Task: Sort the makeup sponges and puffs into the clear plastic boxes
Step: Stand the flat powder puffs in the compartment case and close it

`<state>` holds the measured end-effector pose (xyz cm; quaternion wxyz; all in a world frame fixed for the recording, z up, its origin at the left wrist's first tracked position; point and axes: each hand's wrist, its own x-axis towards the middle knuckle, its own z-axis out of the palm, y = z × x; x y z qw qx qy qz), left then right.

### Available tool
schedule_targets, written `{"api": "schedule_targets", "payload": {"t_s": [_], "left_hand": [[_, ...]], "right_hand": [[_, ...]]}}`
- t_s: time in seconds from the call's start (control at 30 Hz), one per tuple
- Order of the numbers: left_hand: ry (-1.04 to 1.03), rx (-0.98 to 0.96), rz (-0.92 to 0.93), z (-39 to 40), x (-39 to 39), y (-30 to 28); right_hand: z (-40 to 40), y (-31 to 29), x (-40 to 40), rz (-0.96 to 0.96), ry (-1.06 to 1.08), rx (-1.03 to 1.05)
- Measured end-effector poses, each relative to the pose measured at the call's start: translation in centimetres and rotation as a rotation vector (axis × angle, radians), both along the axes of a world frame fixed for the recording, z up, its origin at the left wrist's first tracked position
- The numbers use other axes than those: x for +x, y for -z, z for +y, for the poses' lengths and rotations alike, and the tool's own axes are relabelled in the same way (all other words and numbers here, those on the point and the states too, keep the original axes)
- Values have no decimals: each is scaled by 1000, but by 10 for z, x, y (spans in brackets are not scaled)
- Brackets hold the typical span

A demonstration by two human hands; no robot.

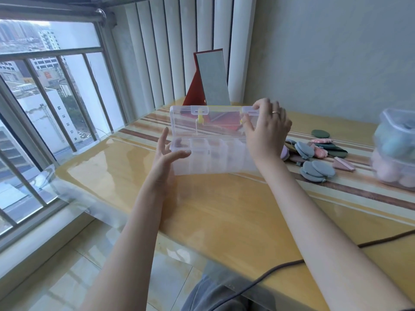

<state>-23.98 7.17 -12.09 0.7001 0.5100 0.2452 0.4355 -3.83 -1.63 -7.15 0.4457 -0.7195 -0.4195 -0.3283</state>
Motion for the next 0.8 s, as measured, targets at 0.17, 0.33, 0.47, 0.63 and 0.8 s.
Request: {"api": "schedule_targets", "payload": {"t_s": [0.17,0.33,0.47,0.63,0.8], "left_hand": [[49,-232,-367,-1,-6,-9],[-292,-223,-63,-7,0,-12],[-590,-46,17,-8,-3,-9],[-923,-7,87,-8,-9,-10],[-834,291,344,-18,-9,-19]], "right_hand": [[-1,7,1,91,-288,-440],[-8,10,-10,189,-308,-650],[-6,19,-16,112,-93,-389],[-9,39,-12,410,-134,-6],[-8,48,-7,407,-253,24]]}}
